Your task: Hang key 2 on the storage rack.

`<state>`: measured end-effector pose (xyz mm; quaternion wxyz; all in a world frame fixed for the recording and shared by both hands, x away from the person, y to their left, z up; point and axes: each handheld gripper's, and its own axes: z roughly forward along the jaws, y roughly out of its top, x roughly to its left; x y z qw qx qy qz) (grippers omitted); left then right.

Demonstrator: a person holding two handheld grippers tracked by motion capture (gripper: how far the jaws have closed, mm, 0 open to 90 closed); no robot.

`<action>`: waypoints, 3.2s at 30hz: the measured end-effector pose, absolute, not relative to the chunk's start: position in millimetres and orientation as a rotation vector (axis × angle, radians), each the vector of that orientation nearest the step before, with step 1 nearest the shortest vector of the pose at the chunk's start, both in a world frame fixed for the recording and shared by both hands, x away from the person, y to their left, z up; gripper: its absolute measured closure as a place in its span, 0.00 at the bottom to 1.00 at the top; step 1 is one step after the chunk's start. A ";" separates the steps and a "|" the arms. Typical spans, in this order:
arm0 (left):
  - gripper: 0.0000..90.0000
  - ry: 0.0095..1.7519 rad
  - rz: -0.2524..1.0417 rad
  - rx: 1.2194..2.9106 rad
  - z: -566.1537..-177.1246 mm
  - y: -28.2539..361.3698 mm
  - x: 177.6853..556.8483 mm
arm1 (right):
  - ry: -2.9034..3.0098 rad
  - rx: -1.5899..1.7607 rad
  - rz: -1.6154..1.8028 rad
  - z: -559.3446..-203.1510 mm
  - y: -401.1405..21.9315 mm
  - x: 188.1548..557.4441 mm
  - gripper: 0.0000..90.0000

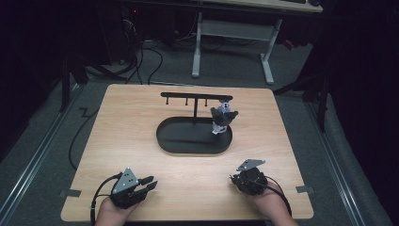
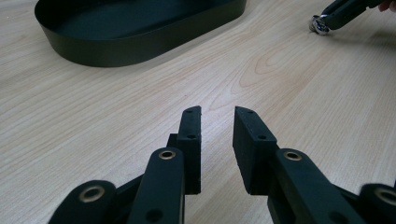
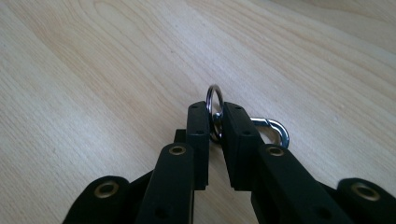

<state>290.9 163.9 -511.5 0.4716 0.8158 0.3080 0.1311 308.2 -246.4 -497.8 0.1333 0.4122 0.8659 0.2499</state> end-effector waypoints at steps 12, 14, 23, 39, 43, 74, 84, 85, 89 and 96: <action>0.80 0.746 0.318 2.004 -511.3 162.5 289.9 | 2.526 1.205 0.672 -497.5 -244.7 314.3 0.97; 0.80 0.747 0.319 2.001 -511.3 162.9 289.6 | 2.535 1.240 0.683 -498.4 -247.2 317.6 0.98; 0.79 0.744 0.321 1.995 -510.9 165.0 289.0 | 2.582 1.239 0.714 -480.6 -255.1 321.2 0.99; 0.48 0.835 0.405 1.898 -510.6 177.4 292.2 | 2.572 1.302 0.709 -425.4 -273.7 325.8 0.99; 0.44 0.860 0.416 1.886 -512.0 180.0 293.6 | 2.601 1.307 0.682 -418.7 -273.1 328.7 0.99; 0.34 0.909 0.441 1.844 -514.0 189.1 296.8 | 2.684 1.209 0.506 -336.7 -219.9 363.7 0.99; 0.34 0.906 0.428 1.843 -513.5 190.3 297.5 | 2.697 1.192 0.494 -316.0 -200.1 392.8 0.99; 0.34 0.906 0.427 1.843 -513.5 190.4 297.6 | 2.694 1.211 0.497 -314.6 -198.3 395.4 0.99; 0.34 0.905 0.424 1.841 -514.0 190.4 297.9 | 2.700 1.190 0.492 -311.2 -193.0 407.2 0.99; 0.35 0.908 0.416 1.837 -513.6 191.6 297.8 | 2.706 1.203 0.483 -308.4 -184.1 426.9 0.99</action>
